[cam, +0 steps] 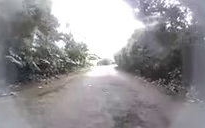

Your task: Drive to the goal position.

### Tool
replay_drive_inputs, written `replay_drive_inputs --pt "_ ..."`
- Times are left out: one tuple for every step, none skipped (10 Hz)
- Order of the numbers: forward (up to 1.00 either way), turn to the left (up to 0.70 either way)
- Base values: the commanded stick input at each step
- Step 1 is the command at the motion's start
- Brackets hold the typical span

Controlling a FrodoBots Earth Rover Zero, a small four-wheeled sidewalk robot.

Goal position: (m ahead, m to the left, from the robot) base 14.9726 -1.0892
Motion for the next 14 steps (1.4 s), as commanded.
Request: replay_drive_inputs --pt "0.70 0.00" --pt "0.70 0.00" --pt "0.70 0.00" --pt "0.70 0.00" --pt "0.70 0.00" --pt "0.70 0.00" --pt "0.70 0.00" --pt "0.70 0.00" --pt "0.70 0.00" --pt "0.70 0.00" --pt "0.70 0.00" --pt "0.70 0.00" --pt "0.70 0.00" --pt "0.70 0.00"
